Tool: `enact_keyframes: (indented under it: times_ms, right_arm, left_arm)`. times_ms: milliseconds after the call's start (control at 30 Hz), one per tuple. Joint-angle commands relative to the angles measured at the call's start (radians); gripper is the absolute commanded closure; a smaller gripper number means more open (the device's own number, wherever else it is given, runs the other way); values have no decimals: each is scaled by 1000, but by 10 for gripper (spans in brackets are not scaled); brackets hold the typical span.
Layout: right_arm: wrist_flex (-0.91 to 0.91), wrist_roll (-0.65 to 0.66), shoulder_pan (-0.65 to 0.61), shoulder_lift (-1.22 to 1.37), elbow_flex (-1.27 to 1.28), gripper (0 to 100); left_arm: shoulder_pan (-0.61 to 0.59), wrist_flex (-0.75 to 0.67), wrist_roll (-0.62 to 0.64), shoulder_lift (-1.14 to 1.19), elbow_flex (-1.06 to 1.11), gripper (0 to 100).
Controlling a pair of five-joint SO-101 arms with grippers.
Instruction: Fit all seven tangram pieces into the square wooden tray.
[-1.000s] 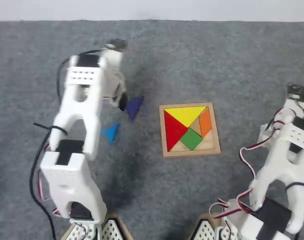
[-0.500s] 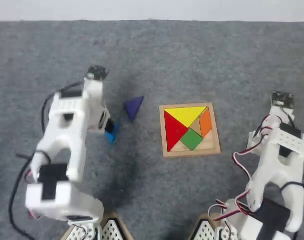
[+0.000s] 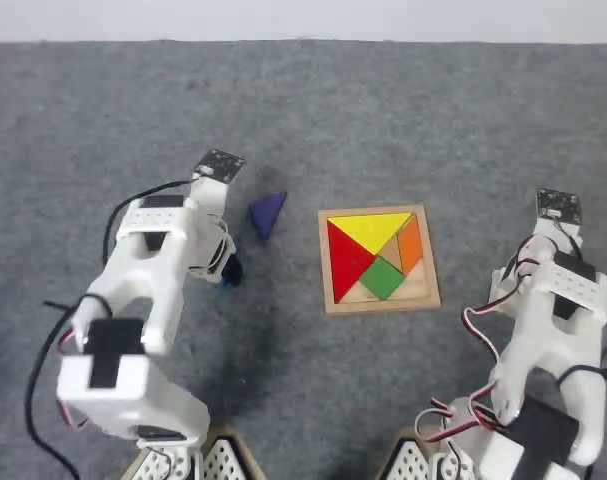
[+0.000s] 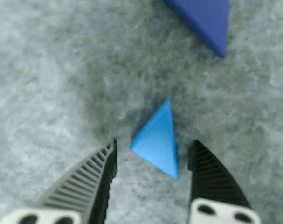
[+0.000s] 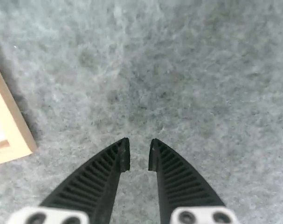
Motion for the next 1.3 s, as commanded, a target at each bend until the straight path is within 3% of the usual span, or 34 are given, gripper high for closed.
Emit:
enact_keyframes:
  times_ms: [0,167,333,733,1133,1267]
  right_arm:
    - [-18,8,-8,-58,-6,912]
    - [-18,8,-8,-58,-6,911]
    - [-18,8,-8,-58,-11,910]
    - [-18,6,-8,-58,-12,910]
    - [-18,6,-5,-58,-12,910]
    - [-15,8,-4,-58,-12,910]
  left_arm:
    - [3,14,-6,68,-116,757]
    - [11,63,-6,124,-186,765]
    - [11,132,-8,140,-183,854]
    - [21,143,11,129,-183,896]
    - [298,334,77,-127,-223,898]
    - [325,364,89,-189,-223,895]
